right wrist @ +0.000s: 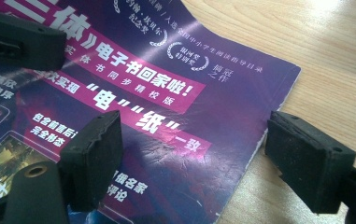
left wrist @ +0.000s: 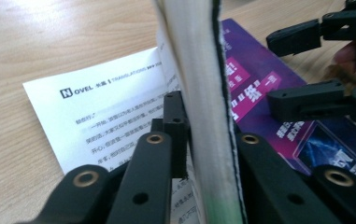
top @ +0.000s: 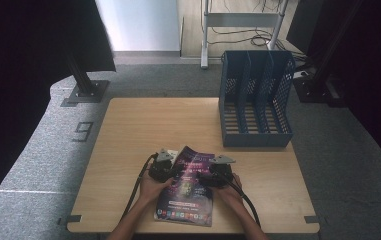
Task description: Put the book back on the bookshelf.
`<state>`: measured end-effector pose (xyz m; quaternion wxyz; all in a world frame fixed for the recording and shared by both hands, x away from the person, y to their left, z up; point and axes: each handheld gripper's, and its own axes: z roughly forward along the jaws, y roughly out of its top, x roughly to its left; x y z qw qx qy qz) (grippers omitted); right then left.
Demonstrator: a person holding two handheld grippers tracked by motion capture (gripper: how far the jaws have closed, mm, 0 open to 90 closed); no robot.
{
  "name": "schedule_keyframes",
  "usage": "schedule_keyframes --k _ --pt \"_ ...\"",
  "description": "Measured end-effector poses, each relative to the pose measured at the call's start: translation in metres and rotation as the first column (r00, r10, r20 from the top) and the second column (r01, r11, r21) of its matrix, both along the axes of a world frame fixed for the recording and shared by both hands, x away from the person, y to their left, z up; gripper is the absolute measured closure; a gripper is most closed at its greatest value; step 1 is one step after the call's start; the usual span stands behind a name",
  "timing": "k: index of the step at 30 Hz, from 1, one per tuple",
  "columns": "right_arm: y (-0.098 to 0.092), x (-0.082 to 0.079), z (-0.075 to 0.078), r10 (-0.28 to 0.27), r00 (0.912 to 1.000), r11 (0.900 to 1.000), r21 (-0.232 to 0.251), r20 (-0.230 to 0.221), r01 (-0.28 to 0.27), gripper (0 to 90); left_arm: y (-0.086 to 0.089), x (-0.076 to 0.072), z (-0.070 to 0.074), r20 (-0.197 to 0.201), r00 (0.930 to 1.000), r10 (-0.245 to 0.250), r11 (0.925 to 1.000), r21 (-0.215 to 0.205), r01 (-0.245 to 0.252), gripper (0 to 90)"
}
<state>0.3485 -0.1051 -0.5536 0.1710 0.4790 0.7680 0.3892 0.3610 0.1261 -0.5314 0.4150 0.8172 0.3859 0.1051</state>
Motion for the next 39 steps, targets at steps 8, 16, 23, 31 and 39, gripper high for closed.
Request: schedule_keyframes --k 8,16,23,31,39 --pt "0.000 0.000 0.000 -0.001 1.0000 1.000 0.001 -0.001 0.001 18.7 -0.001 -0.006 0.003 0.035 0.9994 0.005 0.9995 -0.031 -0.004 85.6" --pt "0.000 0.000 0.000 -0.001 1.0000 1.000 0.003 -0.003 0.001 18.4 -0.002 -0.009 0.007 0.061 0.9981 -0.003 0.9993 -0.036 0.005 86.0" --pt "-0.001 0.000 0.001 -0.005 0.9999 1.000 0.002 -0.010 0.005 17.4 -0.003 -0.011 0.009 0.079 0.9969 -0.009 0.9990 -0.042 0.012 86.1" --pt "-0.005 0.001 0.003 -0.036 0.9993 0.999 -0.021 -0.001 0.036 17.4 -0.004 -0.014 0.012 0.103 0.9945 -0.018 0.9988 -0.044 0.023 86.2" --pt "-0.012 0.002 0.008 -0.053 0.9985 0.998 -0.027 0.009 0.054 18.1 -0.003 -0.016 0.016 0.119 0.9924 -0.031 0.9976 -0.057 0.038 86.3"
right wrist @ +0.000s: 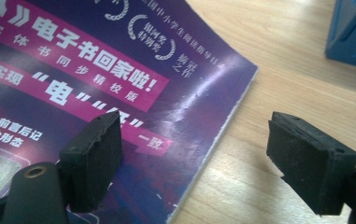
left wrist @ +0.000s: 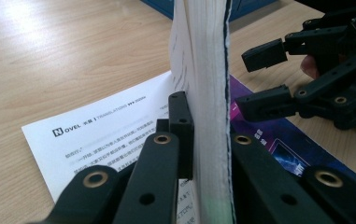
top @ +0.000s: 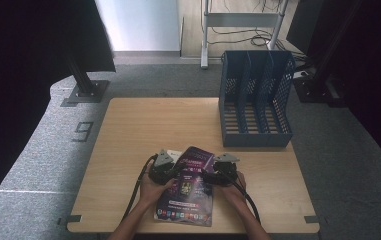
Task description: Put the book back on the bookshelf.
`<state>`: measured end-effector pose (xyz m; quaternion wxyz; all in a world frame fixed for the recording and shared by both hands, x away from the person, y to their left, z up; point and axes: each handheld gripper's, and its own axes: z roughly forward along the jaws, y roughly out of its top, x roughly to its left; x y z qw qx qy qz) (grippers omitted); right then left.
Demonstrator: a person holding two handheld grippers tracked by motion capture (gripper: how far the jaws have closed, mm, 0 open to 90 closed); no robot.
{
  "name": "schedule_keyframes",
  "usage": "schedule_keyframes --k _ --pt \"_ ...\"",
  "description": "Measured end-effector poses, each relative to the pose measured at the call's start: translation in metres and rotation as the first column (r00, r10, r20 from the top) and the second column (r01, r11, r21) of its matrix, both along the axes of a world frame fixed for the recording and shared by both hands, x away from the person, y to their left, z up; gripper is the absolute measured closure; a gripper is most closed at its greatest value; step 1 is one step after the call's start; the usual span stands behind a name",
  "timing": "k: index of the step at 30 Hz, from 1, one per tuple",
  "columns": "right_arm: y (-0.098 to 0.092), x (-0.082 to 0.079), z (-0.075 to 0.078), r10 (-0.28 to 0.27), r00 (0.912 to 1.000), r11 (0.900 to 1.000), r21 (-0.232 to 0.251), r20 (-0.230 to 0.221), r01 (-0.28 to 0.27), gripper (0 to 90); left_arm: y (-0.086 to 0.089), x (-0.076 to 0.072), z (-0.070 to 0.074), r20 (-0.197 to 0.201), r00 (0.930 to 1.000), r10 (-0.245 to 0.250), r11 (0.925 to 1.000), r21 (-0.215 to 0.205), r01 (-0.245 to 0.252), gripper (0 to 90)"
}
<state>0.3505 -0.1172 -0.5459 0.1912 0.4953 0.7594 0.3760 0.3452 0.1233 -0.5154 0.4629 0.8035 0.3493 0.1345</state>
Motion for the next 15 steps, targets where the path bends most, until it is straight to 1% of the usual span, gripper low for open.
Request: schedule_keyframes --k 4,6,8,15 --pt "-0.0041 0.0002 0.0023 0.001 1.0000 1.000 0.020 0.001 -0.001 18.3 -0.0003 -0.0016 0.0018 0.010 0.9999 -0.004 1.0000 -0.004 0.004 86.3" --pt "-0.0054 0.0001 0.0034 0.006 1.0000 0.999 0.041 0.003 -0.006 17.8 0.0001 -0.0024 0.0032 0.013 0.9999 -0.005 0.9999 -0.010 0.005 86.3" --pt "-0.0056 -0.0006 0.0051 0.012 0.9998 0.999 0.032 0.017 -0.013 17.6 0.0006 -0.0030 0.0047 0.014 0.9999 -0.007 0.9998 -0.016 0.007 86.3" --pt "-0.0081 -0.0007 0.0070 0.009 0.9998 0.999 0.048 0.018 -0.010 17.1 0.0019 -0.0040 0.0084 0.018 0.9998 -0.012 0.9996 -0.026 0.013 86.4"
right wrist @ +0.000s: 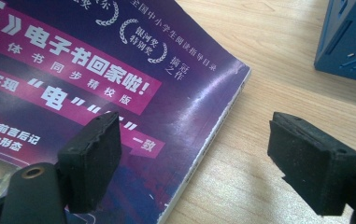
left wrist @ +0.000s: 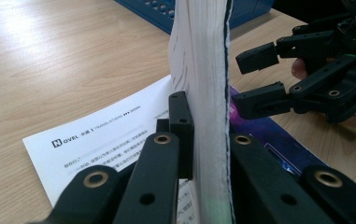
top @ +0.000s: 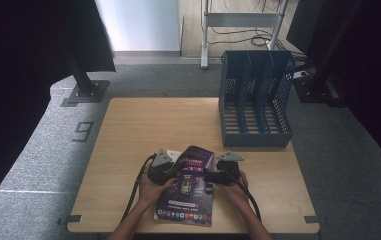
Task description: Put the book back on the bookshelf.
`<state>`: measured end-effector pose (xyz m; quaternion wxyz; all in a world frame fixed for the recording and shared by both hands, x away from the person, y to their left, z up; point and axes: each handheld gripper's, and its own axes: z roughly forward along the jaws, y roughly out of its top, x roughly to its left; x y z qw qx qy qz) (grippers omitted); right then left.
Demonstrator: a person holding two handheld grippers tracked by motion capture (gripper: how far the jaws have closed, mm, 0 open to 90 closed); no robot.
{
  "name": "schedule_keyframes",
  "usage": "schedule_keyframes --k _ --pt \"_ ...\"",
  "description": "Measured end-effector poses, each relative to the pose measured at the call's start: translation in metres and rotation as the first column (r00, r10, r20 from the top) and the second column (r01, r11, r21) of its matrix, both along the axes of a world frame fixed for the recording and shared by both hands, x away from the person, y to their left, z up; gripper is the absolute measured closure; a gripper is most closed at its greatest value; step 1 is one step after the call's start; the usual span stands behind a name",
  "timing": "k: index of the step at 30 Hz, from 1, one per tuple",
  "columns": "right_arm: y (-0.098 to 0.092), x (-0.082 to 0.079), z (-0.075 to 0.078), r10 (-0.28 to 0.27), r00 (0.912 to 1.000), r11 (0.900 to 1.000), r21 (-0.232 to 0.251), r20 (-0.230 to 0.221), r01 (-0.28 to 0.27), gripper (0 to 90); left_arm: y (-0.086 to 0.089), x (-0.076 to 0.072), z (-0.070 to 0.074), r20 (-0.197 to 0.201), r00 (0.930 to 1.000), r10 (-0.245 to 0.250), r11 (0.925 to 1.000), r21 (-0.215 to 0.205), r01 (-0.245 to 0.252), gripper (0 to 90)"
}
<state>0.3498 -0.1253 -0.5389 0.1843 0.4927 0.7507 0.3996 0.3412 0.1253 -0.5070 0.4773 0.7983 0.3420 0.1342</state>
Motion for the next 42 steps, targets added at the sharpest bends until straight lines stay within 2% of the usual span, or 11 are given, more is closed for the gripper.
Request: schedule_keyframes --k 16,27,38,42 --pt "-0.005 0.000 0.005 0.004 1.0000 1.000 0.017 0.000 -0.004 14.8 0.002 -0.005 0.009 0.026 0.9996 -0.013 0.9997 -0.020 0.014 86.4" --pt "-0.008 -0.001 0.008 0.009 0.9999 0.999 0.038 0.006 -0.009 13.7 0.001 -0.013 0.022 0.067 0.9974 -0.026 0.9992 -0.028 0.028 86.4" --pt "-0.012 -0.004 0.015 0.034 0.9991 0.995 0.090 0.027 -0.036 13.0 -0.001 -0.023 0.034 0.113 0.9927 -0.043 0.9980 -0.041 0.047 86.4" --pt "-0.012 -0.005 0.017 0.062 0.9976 0.992 0.110 0.030 -0.065 12.9 -0.002 -0.025 0.037 0.123 0.9913 -0.048 0.9975 -0.046 0.054 86.5"
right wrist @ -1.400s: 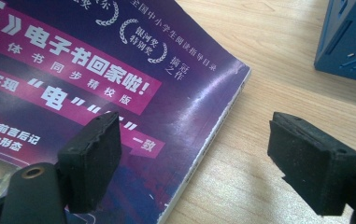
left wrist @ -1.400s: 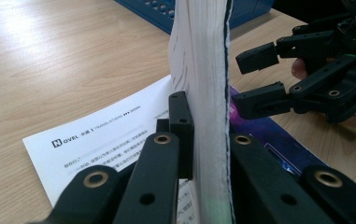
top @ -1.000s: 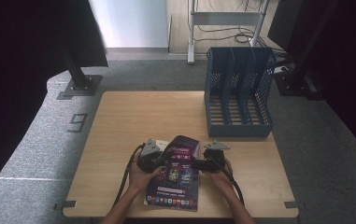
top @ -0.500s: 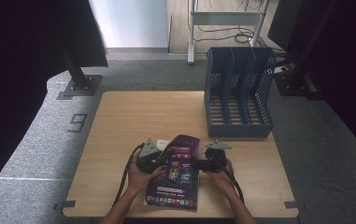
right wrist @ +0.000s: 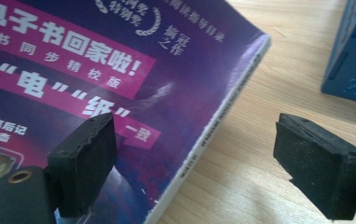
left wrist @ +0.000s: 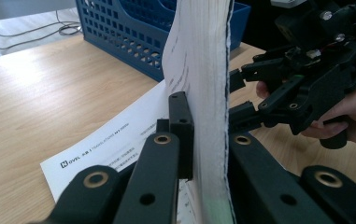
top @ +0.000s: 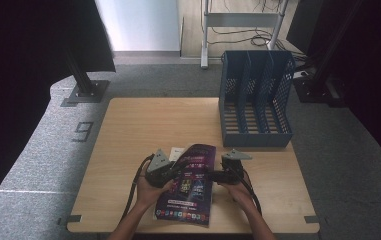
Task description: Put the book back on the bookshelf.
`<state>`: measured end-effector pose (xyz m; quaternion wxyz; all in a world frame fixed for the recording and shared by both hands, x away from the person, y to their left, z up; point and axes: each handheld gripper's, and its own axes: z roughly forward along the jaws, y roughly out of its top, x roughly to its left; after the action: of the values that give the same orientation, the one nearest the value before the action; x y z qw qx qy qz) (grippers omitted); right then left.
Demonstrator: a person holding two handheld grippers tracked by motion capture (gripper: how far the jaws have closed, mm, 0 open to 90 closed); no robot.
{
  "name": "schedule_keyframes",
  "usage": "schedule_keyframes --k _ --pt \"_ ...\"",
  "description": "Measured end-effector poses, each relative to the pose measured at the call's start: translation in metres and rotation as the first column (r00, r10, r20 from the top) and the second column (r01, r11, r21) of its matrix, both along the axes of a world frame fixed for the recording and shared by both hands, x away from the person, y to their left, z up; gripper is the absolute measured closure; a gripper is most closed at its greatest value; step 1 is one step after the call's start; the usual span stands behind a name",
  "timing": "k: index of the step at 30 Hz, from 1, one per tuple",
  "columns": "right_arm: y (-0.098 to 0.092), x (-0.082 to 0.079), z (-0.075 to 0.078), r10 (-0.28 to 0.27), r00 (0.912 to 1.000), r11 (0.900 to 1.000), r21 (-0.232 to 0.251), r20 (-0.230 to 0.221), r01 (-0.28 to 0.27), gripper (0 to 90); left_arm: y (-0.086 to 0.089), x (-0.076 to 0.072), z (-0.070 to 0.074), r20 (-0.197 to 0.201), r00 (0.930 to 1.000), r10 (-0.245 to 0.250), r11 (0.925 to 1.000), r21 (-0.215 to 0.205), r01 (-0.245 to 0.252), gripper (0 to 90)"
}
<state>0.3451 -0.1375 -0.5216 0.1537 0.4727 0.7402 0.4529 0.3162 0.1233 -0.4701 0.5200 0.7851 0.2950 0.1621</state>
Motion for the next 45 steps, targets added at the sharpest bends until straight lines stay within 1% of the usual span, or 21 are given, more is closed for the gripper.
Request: schedule_keyframes --k 3,9,22,30,37,43,45 --pt "0.001 0.000 0.000 0.016 0.9999 1.000 0.010 0.003 -0.016 12.9 -0.001 -0.001 0.001 0.002 1.0000 -0.010 0.9999 0.003 0.010 86.4" --pt "0.003 0.001 -0.002 0.036 0.9994 0.999 0.019 0.005 -0.036 12.9 -0.002 -0.001 0.000 0.005 0.9999 -0.012 0.9999 0.009 0.012 86.4" --pt "0.010 0.002 -0.008 0.078 0.9967 0.996 0.031 -0.019 -0.078 14.0 -0.005 0.002 -0.005 -0.005 0.9999 -0.012 0.9998 0.016 0.012 86.4" --pt "0.011 0.002 -0.008 0.080 0.9965 0.996 0.032 -0.024 -0.079 14.3 -0.004 0.004 -0.007 -0.009 0.9998 -0.017 0.9998 0.014 0.017 86.3" --pt "0.011 0.003 -0.010 0.074 0.9968 0.997 0.029 -0.033 -0.073 14.6 -0.003 0.007 -0.011 -0.022 0.9997 -0.012 0.9999 0.008 0.012 86.2" --pt "0.011 0.004 -0.010 0.065 0.9969 0.997 0.039 -0.044 -0.064 15.4 -0.003 0.008 -0.012 -0.026 0.9996 -0.010 0.9999 0.007 0.011 86.2" --pt "0.010 0.004 -0.010 0.064 0.9970 0.997 0.053 -0.044 -0.062 15.6 -0.003 0.007 -0.011 -0.024 0.9996 -0.011 0.9999 0.004 0.011 86.2"
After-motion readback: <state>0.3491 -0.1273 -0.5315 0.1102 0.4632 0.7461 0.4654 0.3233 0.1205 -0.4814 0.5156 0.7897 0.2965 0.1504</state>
